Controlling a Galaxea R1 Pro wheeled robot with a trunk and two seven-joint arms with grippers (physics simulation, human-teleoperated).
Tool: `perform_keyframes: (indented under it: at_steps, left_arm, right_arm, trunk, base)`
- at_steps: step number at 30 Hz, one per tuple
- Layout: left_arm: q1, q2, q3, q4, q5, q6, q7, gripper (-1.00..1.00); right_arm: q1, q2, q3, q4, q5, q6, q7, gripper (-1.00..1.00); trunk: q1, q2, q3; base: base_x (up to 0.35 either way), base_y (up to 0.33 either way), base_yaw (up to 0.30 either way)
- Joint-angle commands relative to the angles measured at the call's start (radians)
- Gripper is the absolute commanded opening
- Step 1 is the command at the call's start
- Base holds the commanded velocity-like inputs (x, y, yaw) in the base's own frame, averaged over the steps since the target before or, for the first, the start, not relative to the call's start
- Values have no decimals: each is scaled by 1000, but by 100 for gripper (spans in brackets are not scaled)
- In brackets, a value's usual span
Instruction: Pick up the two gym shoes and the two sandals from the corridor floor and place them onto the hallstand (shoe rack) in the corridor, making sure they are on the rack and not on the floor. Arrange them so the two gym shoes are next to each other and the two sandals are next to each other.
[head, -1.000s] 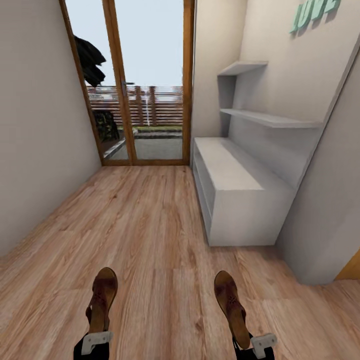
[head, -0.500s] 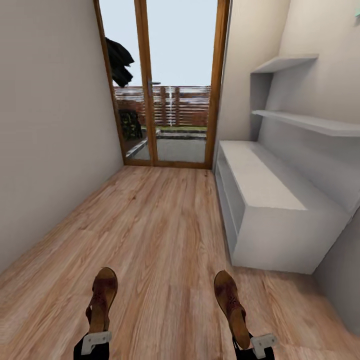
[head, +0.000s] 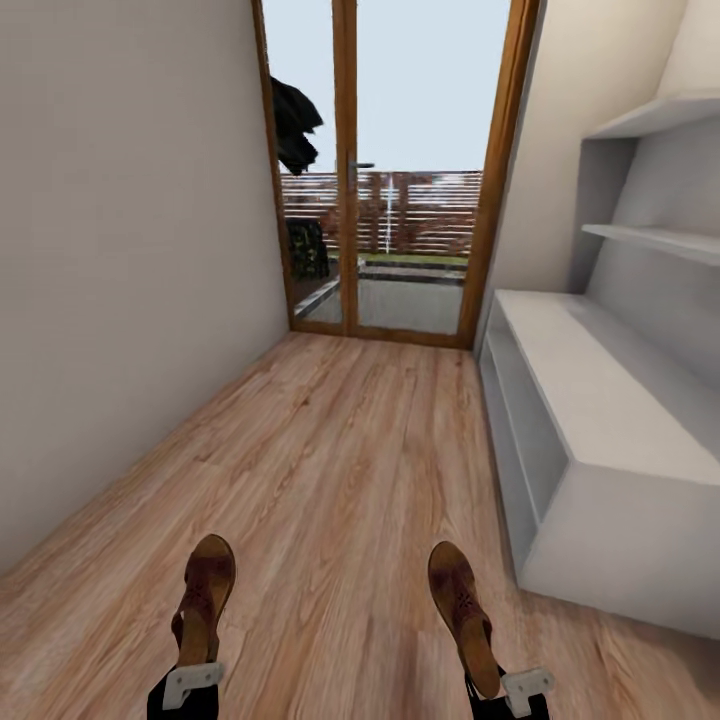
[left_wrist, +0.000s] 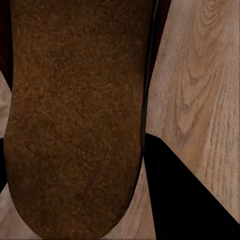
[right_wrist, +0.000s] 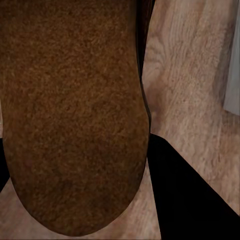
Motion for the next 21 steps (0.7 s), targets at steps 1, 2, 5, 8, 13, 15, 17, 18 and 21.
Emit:
perform_keyframes:
  at_steps: [1, 2, 5, 8, 13, 15, 17, 18, 21]
  left_arm:
    - [-1, 0, 2, 1, 2, -3, -5, -100]
    - [-1, 0, 2, 1, 2, -3, -5, -100]
    - [-1, 0, 2, 1, 2, -3, -6, -100]
    - [-1, 0, 2, 1, 2, -2, -7, -100]
    - [-1, 0, 2, 1, 2, -2, -7, -100]
    - [-1, 0, 2, 1, 2, -2, -7, -100]
    - [-1, 0, 2, 1, 2, -2, -7, -100]
    - [-1, 0, 2, 1, 2, -2, -7, -100]
    - [-1, 0, 2, 1, 2, -2, -7, -100]
  right_arm:
    - [0, -1, 4, 0, -4, -2, 1, -100]
    - [0, -1, 4, 0, -3, -2, 1, -100]
    - [0, -1, 4, 0, -3, -2, 1, -100]
    - [0, -1, 4, 0, -3, -2, 1, -100]
    - [0, -1, 3, 0, -4, -2, 1, -100]
    - [0, -1, 4, 0, -4, -2, 1, -100]
    - [0, -1, 4, 0, -4, -2, 1, -100]
    - [0, -1, 4, 0, -3, -2, 1, -100]
    - [0, -1, 4, 0, -3, -2, 1, -100]
  trunk:
    - [0, 0, -1]
    - [0, 0, -1]
    - [0, 0, -1]
    - [0, 0, -1]
    - [0, 0, -1]
    - [0, 0, -1]
    - [0, 0, -1]
    - [0, 0, -1]
    - [0, 0, -1]
  base:
    - [340, 0, 277]
    - [340, 0, 277]
    - [340, 0, 277]
    - [340, 0, 277]
    - [340, 0, 277]
    - [340, 0, 276]
    - [340, 0, 274]
    - [340, 0, 273]
    - [340, 0, 273]
